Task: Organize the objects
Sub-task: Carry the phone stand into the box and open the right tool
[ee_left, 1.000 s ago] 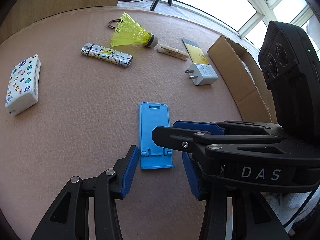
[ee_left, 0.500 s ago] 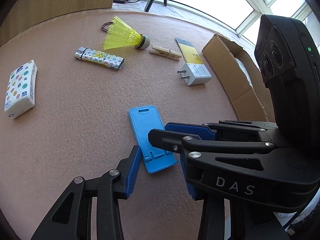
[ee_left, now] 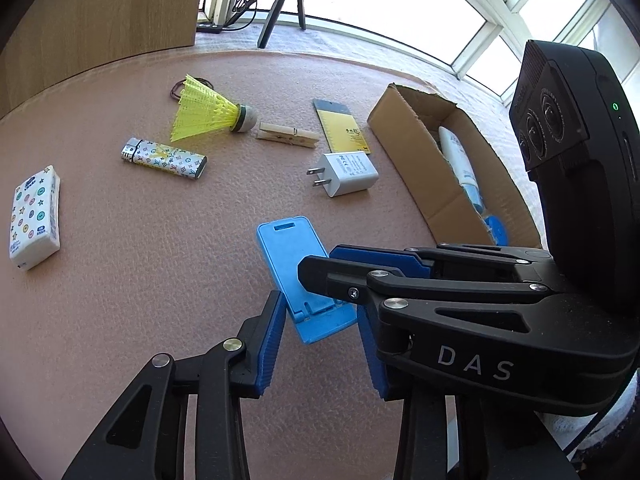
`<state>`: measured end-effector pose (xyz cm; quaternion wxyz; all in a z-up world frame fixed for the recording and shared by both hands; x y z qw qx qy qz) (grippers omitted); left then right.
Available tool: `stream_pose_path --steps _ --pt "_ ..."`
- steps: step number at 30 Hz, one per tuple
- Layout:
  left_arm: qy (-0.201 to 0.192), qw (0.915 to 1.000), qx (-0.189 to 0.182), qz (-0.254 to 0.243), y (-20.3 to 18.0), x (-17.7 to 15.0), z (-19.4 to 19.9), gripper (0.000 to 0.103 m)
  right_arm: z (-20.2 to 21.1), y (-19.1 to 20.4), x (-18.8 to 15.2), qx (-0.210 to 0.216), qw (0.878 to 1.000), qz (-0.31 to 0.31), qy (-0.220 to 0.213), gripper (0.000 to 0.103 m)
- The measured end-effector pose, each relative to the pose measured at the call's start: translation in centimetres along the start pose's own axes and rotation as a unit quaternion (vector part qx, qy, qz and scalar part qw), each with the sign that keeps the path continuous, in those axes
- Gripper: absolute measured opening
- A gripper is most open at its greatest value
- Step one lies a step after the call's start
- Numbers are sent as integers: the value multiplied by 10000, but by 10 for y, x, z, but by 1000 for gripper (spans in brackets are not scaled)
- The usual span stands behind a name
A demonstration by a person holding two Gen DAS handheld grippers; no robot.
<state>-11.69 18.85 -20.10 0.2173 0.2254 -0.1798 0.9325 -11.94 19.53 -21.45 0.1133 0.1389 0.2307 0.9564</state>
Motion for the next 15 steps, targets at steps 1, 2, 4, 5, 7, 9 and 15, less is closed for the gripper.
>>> stream_pose_path --steps 1,2,4,5,7,9,15 --pt "-25 10000 -7 -36 -3 3 2 40 3 -1 1 9 10000 -13 -36 20" --pt "-54 10000 -16 -75 -7 6 4 40 8 -3 3 18 10000 -24 -76 20" --pt "-111 9998 -40 -162 -15 15 6 40 17 -5 6 21 9999 -32 -162 20" --pt "-141 9997 -55 -215 -20 20 8 40 23 -7 9 16 9998 -39 -218 20" --pt "-191 9992 -86 -327 -30 29 9 40 35 -13 13 -9 9994 -43 -336 20" --pt "-234 9986 -134 -448 -42 40 8 40 47 -19 18 -38 9989 -77 -459 20" --pt "-308 9958 -331 -799 -87 69 -1 40 84 -51 31 -126 9963 -298 -793 20"
Point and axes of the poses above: each gripper's, at about its wrist camera, not at the fingertips, and z roughly against the way its jaws point, y to its left, x to its top, the point moved 9 cm from there along -z, roughly the way its jaws point, and after that the axes turned 14 degrees about -z, right-handed, at the moved point
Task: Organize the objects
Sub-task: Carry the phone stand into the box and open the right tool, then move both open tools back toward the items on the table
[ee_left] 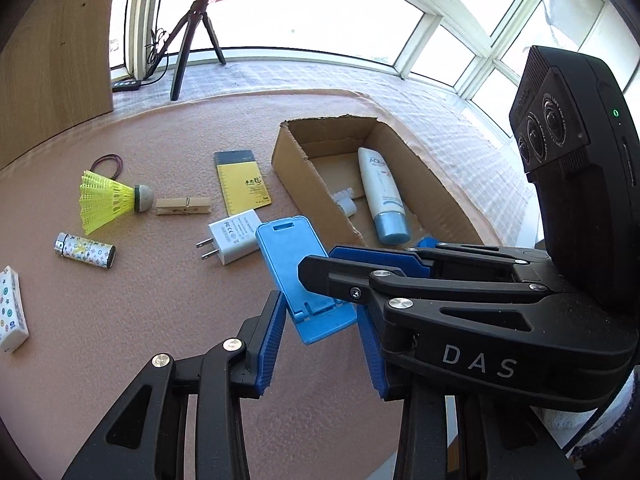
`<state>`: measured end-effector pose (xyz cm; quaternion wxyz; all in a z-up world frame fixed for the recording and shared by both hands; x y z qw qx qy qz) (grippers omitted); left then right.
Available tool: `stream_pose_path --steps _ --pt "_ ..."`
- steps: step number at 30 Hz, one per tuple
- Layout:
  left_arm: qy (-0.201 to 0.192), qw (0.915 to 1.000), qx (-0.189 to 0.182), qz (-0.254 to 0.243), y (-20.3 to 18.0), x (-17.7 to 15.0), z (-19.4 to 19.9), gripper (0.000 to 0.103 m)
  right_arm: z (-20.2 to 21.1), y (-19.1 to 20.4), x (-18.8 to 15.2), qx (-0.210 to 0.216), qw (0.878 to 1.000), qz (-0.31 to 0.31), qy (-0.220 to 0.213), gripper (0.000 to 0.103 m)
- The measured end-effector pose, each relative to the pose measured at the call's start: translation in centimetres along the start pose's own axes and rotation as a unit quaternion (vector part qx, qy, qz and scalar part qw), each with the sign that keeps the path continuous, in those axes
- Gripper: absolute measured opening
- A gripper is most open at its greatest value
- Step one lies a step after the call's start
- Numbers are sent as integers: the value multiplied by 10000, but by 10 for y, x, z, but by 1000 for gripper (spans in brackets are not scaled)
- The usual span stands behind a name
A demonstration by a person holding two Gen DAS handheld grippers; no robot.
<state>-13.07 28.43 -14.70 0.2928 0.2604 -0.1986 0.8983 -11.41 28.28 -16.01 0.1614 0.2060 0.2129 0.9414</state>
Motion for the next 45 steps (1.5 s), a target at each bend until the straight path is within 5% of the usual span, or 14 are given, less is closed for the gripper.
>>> stream_pose_path --steps 13,25,28,29,32,45 --pt "164 9964 -517 -649 -88 36 -48 40 48 -90 14 -343 9973 -551 -339 20" --pt "308 9934 -648 -895 -115 39 -66 40 59 -126 14 -471 9949 -799 -396 20" --pt "354 9934 -591 -912 -113 38 -66 58 58 -125 12 -440 9955 -746 -383 20" --pt "363 9940 -518 -895 -110 39 -67 73 56 -125 12 -452 9956 -731 -373 27" --pt "354 9945 -483 -861 -104 37 -65 76 55 -129 12 -700 9933 -775 -491 55" --pt "254 9973 -312 -622 -75 29 -45 76 47 -110 12 -569 9944 -759 -463 55"
Point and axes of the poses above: each gripper's, at about its wrist camera, not at the fingertips, and z roughly against the way its jaws point, y to its left, x to its top, the point moved 9 cm from there along -z, roughly the way its jaws point, and after that the axes turned 14 degrees about -z, right-handed, at the moved point
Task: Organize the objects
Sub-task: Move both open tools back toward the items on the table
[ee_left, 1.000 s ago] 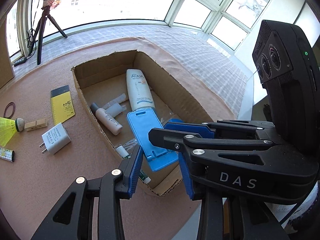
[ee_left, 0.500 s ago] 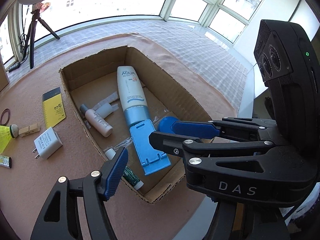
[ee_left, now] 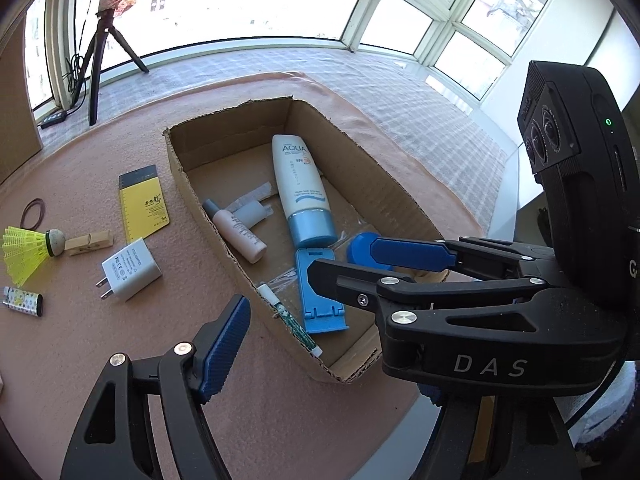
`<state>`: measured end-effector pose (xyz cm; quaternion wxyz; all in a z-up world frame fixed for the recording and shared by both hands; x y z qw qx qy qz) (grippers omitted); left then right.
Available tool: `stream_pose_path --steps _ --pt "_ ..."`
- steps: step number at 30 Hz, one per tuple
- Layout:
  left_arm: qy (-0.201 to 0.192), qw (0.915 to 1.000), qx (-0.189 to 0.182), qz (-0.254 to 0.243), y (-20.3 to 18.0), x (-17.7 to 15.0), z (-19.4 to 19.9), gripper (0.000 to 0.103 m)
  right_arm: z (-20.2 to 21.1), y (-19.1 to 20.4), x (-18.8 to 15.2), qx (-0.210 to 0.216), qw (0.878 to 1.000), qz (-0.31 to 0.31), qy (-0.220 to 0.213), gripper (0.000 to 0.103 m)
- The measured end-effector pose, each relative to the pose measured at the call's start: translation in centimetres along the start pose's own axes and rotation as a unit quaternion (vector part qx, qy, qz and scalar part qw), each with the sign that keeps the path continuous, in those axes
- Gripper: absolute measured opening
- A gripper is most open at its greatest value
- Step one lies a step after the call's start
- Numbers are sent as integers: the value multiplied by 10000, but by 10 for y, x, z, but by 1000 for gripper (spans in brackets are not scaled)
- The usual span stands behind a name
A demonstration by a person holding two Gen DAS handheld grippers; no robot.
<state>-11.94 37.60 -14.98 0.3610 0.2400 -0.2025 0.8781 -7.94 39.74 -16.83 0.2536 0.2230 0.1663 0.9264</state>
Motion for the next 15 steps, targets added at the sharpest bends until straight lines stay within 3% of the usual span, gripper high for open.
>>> stream_pose_path --steps 15 --pt "-1 9967 458 674 70 -50 42 76 -13 49 -13 328 9991 249 143 55"
Point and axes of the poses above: each gripper's, at about its wrist camera, not at the fingertips, and z roughly against the way its jaws point, y to its left, x to its top, the point moved 9 cm from there along -z, roughly the way its jaws point, and after that the axes turned 14 degrees about -z, right-handed, at the moved point
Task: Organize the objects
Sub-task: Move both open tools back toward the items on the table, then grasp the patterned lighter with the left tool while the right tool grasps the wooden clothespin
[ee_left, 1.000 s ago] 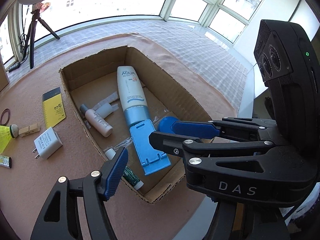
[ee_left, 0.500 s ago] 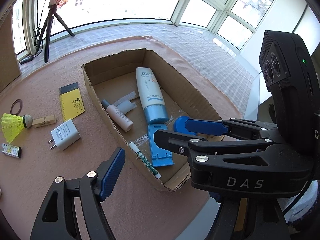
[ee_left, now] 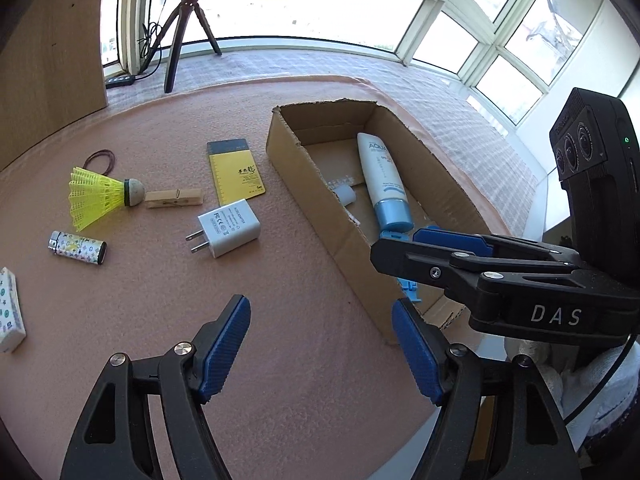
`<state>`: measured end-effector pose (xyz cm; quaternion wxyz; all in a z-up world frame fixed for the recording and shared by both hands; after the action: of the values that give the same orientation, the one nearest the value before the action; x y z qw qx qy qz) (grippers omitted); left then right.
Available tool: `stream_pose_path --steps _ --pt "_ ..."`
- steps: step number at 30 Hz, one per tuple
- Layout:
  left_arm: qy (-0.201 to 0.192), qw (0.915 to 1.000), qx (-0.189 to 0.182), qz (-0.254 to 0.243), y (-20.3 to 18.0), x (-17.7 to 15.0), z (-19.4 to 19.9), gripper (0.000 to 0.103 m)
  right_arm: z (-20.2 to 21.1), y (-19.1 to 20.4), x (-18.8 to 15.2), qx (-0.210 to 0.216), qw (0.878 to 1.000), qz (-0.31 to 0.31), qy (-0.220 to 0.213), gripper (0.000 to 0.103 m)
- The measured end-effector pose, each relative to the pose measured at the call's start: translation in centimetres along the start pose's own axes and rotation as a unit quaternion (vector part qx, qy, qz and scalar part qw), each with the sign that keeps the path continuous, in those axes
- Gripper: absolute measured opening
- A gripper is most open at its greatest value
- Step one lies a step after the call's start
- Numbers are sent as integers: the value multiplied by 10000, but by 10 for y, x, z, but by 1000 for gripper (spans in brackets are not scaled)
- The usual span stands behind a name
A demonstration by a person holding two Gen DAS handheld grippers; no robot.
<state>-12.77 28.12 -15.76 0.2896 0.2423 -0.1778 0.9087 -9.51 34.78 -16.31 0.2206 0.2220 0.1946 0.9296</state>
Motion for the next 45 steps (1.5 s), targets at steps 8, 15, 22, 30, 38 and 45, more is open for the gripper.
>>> stream_pose_path --steps 8,15,22,30,38,45 --pt "33 9975 404 579 62 -31 20 76 -14 31 -5 180 9995 228 142 55" --pt "88 9923 807 940 110 -47 29 76 -29 59 -4 215 9979 577 223 55" --pt "79 9839 1241 1281 157 -43 32 76 -45 78 7 182 9958 849 292 55" --pt "208 9726 1538 1729 208 -34 14 76 -61 92 29 53 9927 1162 306 55" --pt "411 9643 1747 1949 235 -30 -15 76 -88 103 40 -217 9849 1647 480 55" --pt "609 9624 1960 1782 241 -27 -31 76 -121 108 48 -435 9774 1940 715 55"
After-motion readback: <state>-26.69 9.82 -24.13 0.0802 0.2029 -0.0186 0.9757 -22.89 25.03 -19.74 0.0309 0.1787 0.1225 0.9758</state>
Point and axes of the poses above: each gripper's, at about its wrist camera, not at the fingertips, and z roughly against the way its jaws point, y to its left, x to its top, the point moved 9 cm from there along -z, roughly the way its jaws point, and after that the axes turned 14 degrees about -z, right-handed, at the moved point
